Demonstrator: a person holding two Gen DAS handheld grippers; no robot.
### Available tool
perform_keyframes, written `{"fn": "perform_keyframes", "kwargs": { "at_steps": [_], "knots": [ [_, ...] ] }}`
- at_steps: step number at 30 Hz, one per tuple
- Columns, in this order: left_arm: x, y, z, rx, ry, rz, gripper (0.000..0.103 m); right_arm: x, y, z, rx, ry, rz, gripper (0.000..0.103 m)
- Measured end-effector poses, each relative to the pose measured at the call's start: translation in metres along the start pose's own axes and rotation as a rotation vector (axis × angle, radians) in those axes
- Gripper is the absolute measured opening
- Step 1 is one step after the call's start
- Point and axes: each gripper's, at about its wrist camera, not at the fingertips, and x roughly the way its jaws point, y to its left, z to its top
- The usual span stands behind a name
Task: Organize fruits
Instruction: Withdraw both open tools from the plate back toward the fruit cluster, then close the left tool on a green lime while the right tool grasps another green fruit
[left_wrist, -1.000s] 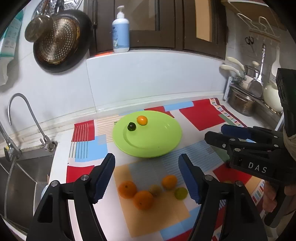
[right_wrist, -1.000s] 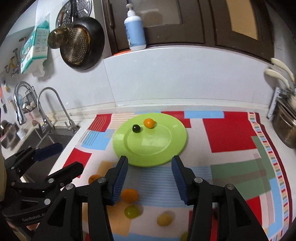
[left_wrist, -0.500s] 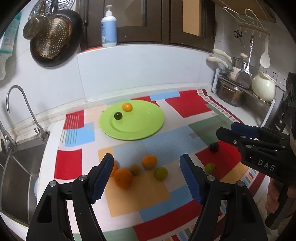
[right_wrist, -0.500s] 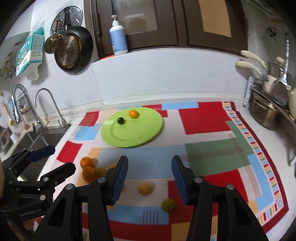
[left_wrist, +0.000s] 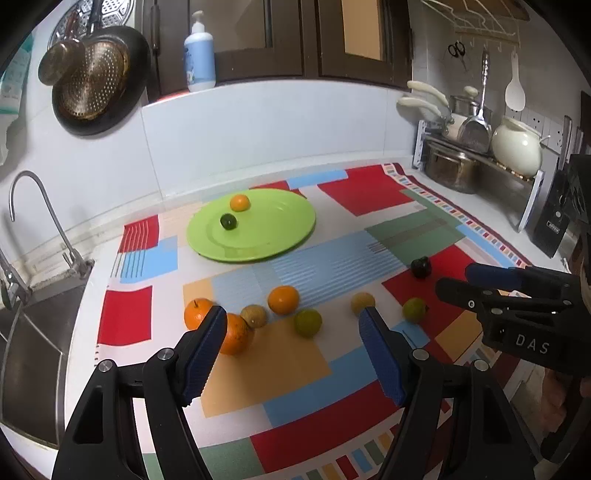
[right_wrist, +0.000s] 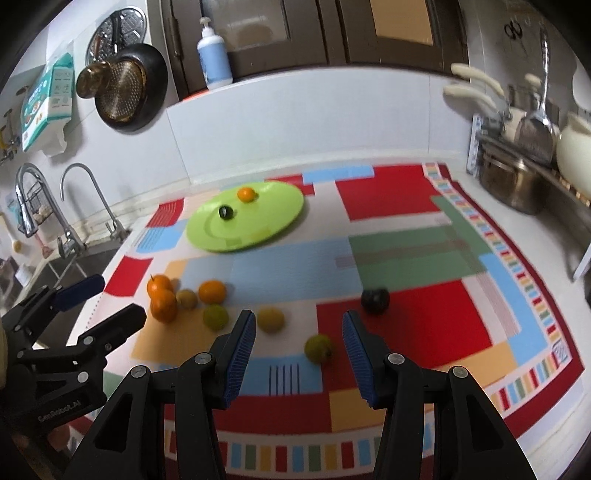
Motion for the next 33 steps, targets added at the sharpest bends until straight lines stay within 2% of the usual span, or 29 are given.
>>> {"fn": "perform_keyframes", "kwargs": {
  "at_steps": [12,33],
  "knots": [
    [0.027,-0.005,-0.012,0.014,0.027,-0.010,0.071,0.022,-0.007,-0.016,0.016,0.067,-0.013,0.050],
    [0.085,-0.009,-0.013,-0.005,0.144,-0.052,0.043,0.064,-0.023,-0.027,0.054,0.149,-0.022,0.049]
  ]
}}
